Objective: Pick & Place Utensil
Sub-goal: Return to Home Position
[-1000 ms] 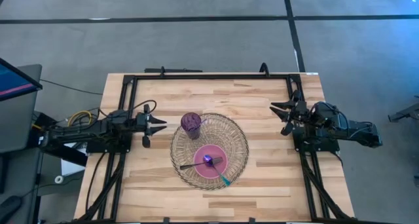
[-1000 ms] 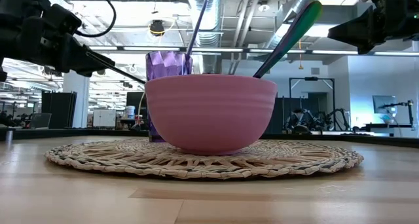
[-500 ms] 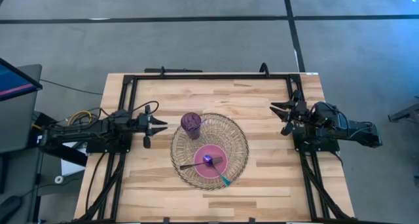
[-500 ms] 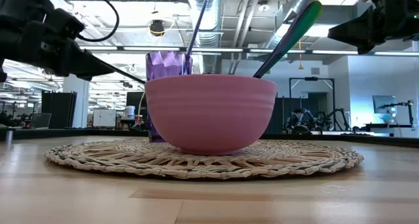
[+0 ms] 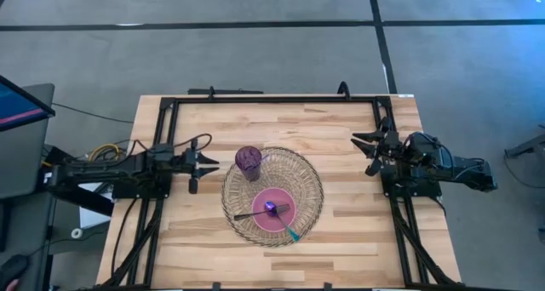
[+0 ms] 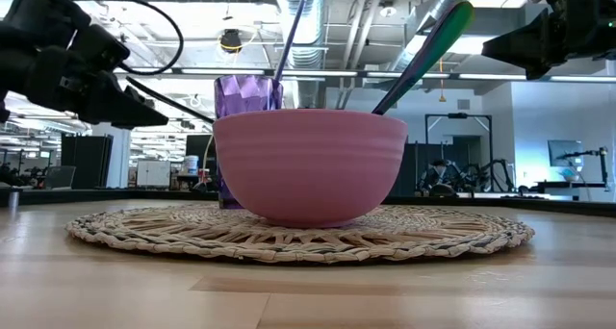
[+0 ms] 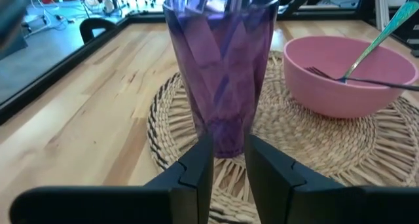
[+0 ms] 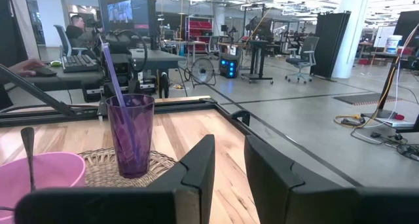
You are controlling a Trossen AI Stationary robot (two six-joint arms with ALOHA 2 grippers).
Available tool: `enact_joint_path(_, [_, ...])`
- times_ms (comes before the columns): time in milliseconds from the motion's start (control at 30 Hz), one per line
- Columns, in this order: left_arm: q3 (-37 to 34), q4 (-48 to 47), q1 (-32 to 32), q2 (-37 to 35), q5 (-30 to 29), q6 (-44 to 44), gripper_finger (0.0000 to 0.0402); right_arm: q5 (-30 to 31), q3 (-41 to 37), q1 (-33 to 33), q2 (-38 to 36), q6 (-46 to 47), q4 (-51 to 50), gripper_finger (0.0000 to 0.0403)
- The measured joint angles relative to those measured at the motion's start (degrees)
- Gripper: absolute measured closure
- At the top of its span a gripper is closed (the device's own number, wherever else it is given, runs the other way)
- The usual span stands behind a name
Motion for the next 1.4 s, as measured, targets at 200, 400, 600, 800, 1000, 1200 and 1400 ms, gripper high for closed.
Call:
enact_joint_path(200, [0.0, 0.3, 0.0, 2.1, 0.0, 0.0, 0.0314, 0.0, 0.0, 0.0, 0.0, 0.0, 0.0, 0.0326])
enact_joint_path(400, [0.0, 0.8, 0.0, 4.1, 0.0, 0.0, 0.0314, 0.0, 0.0, 0.0, 0.0, 0.0, 0.0, 0.0326])
enact_joint_path(600, [0.0, 0.8, -0.1, 4.2, 0.0, 0.0, 0.0314, 0.0, 0.0, 0.0, 0.0, 0.0, 0.0, 0.0326])
enact_joint_path(800, [0.0, 1.2, -0.1, 3.0, 0.0, 0.0, 0.0314, 0.0, 0.0, 0.0, 0.0, 0.0, 0.0, 0.0326])
enact_joint_path(1000, [0.0, 1.3, -0.1, 1.2, 0.0, 0.0, 0.0314, 0.0, 0.0, 0.0, 0.0, 0.0, 0.0, 0.0326])
enact_joint_path(1200, [0.0, 1.3, -0.1, -1.8, 0.0, 0.0, 0.0314, 0.0, 0.0, 0.0, 0.0, 0.0, 0.0, 0.0326])
enact_joint_path(1400, [0.0, 1.3, -0.1, -3.2, 0.0, 0.0, 0.0314, 0.0, 0.0, 0.0, 0.0, 0.0, 0.0, 0.0326])
